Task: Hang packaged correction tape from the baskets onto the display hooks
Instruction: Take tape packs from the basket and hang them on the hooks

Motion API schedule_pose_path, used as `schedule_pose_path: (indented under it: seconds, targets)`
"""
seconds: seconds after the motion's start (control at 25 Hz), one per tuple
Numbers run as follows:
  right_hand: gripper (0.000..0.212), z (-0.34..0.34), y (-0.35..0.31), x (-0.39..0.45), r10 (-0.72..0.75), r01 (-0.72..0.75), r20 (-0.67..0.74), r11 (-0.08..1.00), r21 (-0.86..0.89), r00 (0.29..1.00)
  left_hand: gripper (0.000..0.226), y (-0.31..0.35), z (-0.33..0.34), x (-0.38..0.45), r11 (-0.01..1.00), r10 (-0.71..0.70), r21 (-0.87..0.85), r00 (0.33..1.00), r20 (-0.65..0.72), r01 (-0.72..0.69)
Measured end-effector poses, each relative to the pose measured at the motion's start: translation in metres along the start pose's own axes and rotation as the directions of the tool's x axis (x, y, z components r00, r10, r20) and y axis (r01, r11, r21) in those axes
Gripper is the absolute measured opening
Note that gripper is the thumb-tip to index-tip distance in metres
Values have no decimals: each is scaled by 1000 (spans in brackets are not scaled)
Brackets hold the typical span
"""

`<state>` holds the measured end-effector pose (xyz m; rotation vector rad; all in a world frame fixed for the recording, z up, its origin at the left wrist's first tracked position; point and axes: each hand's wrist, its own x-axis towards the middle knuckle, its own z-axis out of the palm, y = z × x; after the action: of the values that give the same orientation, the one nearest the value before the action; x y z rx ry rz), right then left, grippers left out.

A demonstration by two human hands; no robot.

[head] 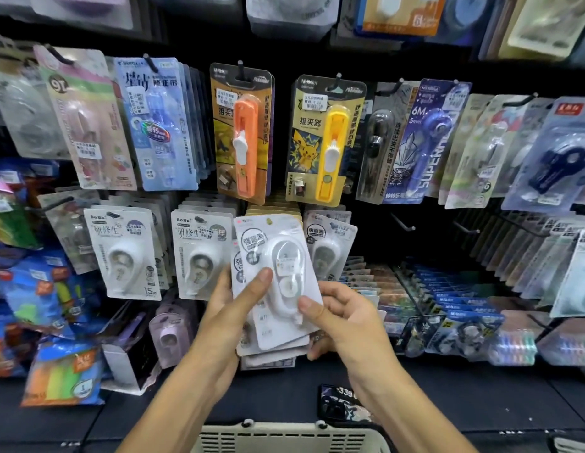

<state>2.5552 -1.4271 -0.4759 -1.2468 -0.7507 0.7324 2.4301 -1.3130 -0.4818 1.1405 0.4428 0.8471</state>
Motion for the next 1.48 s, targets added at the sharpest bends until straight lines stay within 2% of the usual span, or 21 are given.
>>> schedule_pose_path:
  seconds: [0.08, 0.2, 0.28, 0.36, 0.44, 0.52, 0.6, 0.64, 0.68, 0.76, 0.8, 0.88, 0.96, 1.04, 1.12, 1.24, 1.4, 1.48]
  targets:
    - [12, -6, -1, 3, 41, -37, -81, 998, 51, 996, 68, -1, -3, -1, 1000, 18, 9, 999, 29, -19]
    - [13, -10, 4, 7, 54, -55, -193, 998, -1, 980, 73, -5, 2, -1, 993, 72, 97, 997, -14, -71]
    - [13, -20, 4, 10, 50, -56, -294, 998, -12, 954, 75, -6, 2, 1, 993, 87, 84, 994, -63, -81]
    - [13, -34, 1, 11, -14, -44, -399, 989, -138, 917, 68, -2, -2, 4, 996, 91, 15, 988, -123, -89]
    - [14, -44, -2, 10, -152, -6, -447, 943, -333, 882, 59, 4, -6, 6, 994, 95, -35, 985, -145, -101]
    - [13, -45, -5, 10, -248, 34, -470, 907, -419, 847, 53, 6, -8, 7, 993, 104, -34, 985, -137, -110]
    - [8, -41, -8, 10, -261, -6, -479, 874, -486, 838, 54, 5, -6, 6, 994, 102, -23, 986, -130, -106]
    - [12, -42, -9, 10, -196, -51, -490, 894, -446, 849, 56, 5, -5, 5, 994, 101, -16, 987, -128, -104]
    - [23, -40, -9, 10, -73, -98, -482, 942, -321, 873, 58, 4, -4, 4, 994, 104, -3, 986, -128, -105]
    - [48, -34, -5, 5, 181, -217, -360, 974, -61, 915, 61, 2, -3, 4, 992, 122, 38, 984, -132, -118]
    - [49, -30, -1, 1, 210, -242, -307, 968, -69, 928, 62, 1, -2, 4, 991, 130, 58, 982, -136, -123]
    - [37, -20, 4, -1, 147, -185, -202, 965, -185, 968, 65, -1, 1, 6, 986, 145, 95, 980, -133, -133]
    - [29, -7, 3, 0, 77, -81, -30, 986, -149, 997, 65, -2, 6, 5, 981, 147, 143, 984, -99, -133]
    - [23, -1, 1, 3, 24, -19, 43, 995, -100, 999, 56, -4, 10, 4, 982, 128, 149, 991, -44, -120]
    - [21, 1, -3, 6, 27, -26, 19, 999, -27, 999, 42, -4, 9, 5, 984, 102, 146, 995, -16, -99]
    - [19, -7, -5, 13, 33, -26, -123, 998, 60, 992, 34, -3, 6, 7, 988, 88, 129, 994, -64, -79]
    - [13, -30, -4, 24, 11, -32, -365, 998, -52, 931, 25, 4, 5, 8, 995, 60, 89, 982, -177, -45]
    - [27, -37, -2, 25, 4, -34, -397, 997, -67, 918, 27, 7, 4, 8, 995, 64, 86, 979, -194, -48]
